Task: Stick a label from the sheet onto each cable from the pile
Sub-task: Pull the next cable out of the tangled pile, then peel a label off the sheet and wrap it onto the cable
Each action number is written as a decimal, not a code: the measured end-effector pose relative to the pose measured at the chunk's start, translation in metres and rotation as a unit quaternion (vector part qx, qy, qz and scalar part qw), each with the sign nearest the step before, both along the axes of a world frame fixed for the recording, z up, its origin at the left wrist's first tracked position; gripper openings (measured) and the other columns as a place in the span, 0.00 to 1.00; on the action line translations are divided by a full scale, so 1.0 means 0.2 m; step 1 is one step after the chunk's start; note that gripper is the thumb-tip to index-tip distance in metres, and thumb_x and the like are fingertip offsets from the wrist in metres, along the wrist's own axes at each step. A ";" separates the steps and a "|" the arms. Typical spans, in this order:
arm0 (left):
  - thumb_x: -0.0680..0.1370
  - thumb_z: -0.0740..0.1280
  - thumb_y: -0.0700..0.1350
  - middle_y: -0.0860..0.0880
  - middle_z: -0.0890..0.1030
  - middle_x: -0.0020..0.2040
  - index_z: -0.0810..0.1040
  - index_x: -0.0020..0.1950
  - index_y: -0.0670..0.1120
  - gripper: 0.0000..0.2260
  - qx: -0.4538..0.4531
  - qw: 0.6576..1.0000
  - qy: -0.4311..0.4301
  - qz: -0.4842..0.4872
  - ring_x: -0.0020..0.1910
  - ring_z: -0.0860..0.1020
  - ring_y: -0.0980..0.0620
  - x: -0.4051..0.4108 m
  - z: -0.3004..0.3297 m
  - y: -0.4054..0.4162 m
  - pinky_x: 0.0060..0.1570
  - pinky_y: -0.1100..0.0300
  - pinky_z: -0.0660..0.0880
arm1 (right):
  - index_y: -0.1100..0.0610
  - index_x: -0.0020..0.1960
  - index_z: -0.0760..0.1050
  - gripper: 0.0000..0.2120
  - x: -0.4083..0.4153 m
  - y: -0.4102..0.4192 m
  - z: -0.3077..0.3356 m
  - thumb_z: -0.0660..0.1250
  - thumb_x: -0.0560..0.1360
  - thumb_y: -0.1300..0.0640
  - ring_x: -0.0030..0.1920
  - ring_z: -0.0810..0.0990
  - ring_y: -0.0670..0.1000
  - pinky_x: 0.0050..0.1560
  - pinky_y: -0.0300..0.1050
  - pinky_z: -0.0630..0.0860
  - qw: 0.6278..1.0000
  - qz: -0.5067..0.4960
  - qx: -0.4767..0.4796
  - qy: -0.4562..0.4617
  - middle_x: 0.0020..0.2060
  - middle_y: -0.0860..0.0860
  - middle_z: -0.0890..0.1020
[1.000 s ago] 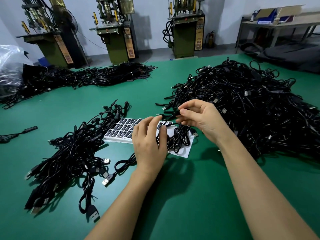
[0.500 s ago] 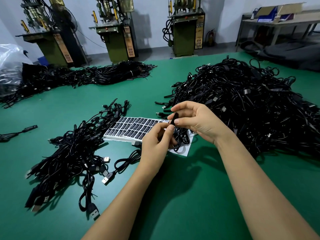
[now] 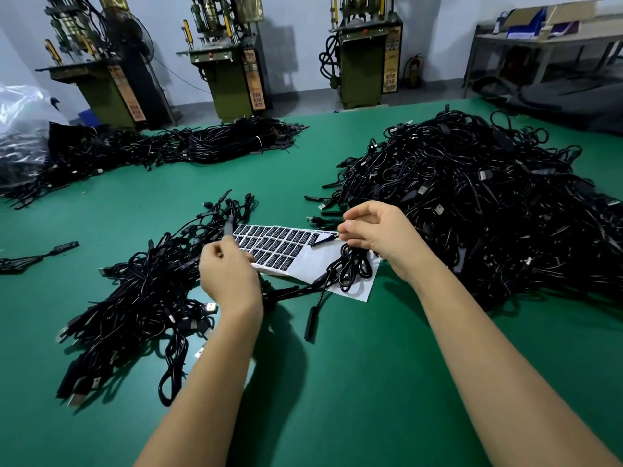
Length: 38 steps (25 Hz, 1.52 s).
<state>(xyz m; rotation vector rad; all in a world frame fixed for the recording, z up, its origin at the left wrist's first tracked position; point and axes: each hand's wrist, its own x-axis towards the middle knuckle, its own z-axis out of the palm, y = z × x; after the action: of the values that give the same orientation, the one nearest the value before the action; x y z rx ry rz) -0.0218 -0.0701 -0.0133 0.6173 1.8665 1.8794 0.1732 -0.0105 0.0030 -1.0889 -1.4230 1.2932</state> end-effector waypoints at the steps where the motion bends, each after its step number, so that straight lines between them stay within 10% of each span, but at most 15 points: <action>1: 0.79 0.57 0.41 0.49 0.77 0.33 0.70 0.40 0.44 0.08 -0.012 0.997 -0.078 -0.015 0.22 0.70 0.55 -0.05 0.00 0.01 0.27 0.61 0.66 | 0.62 0.51 0.76 0.04 -0.01 0.00 0.00 0.67 0.76 0.66 0.43 0.83 0.52 0.48 0.43 0.82 1.000 -0.006 0.013 -0.018 0.45 0.59 0.83; 5: 0.79 0.54 0.38 0.42 0.83 0.43 0.65 0.38 0.45 0.10 -0.037 0.970 -0.198 -0.135 0.21 0.75 0.54 -0.12 -0.03 0.04 0.20 0.66 0.65 | 0.57 0.48 0.78 0.04 -0.06 -0.02 0.01 0.69 0.75 0.63 0.43 0.81 0.50 0.49 0.44 0.80 0.991 -0.022 0.084 -0.105 0.43 0.55 0.83; 17: 0.81 0.53 0.38 0.45 0.82 0.47 0.69 0.46 0.43 0.07 -0.046 0.976 -0.098 -0.188 0.21 0.76 0.53 -0.15 -0.10 0.06 0.19 0.68 0.67 | 0.57 0.48 0.80 0.08 -0.47 -0.01 -0.15 0.64 0.73 0.65 0.53 0.78 0.55 0.51 0.44 0.74 0.911 0.029 0.142 -0.386 0.48 0.54 0.83; 38: 0.80 0.54 0.38 0.44 0.83 0.48 0.71 0.51 0.41 0.07 -0.045 0.979 -0.072 -0.184 0.21 0.75 0.54 -0.15 -0.12 0.05 0.20 0.67 0.66 | 0.59 0.49 0.77 0.11 -0.51 -0.06 -0.18 0.60 0.72 0.69 0.49 0.77 0.58 0.49 0.50 0.76 0.914 -0.046 0.140 -0.378 0.47 0.56 0.81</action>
<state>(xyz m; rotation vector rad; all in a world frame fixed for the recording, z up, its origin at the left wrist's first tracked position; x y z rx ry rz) -0.0516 -0.0602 -0.0370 0.7191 1.6058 1.5496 0.0709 -0.0227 -0.0325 -1.5117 -2.0073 0.5640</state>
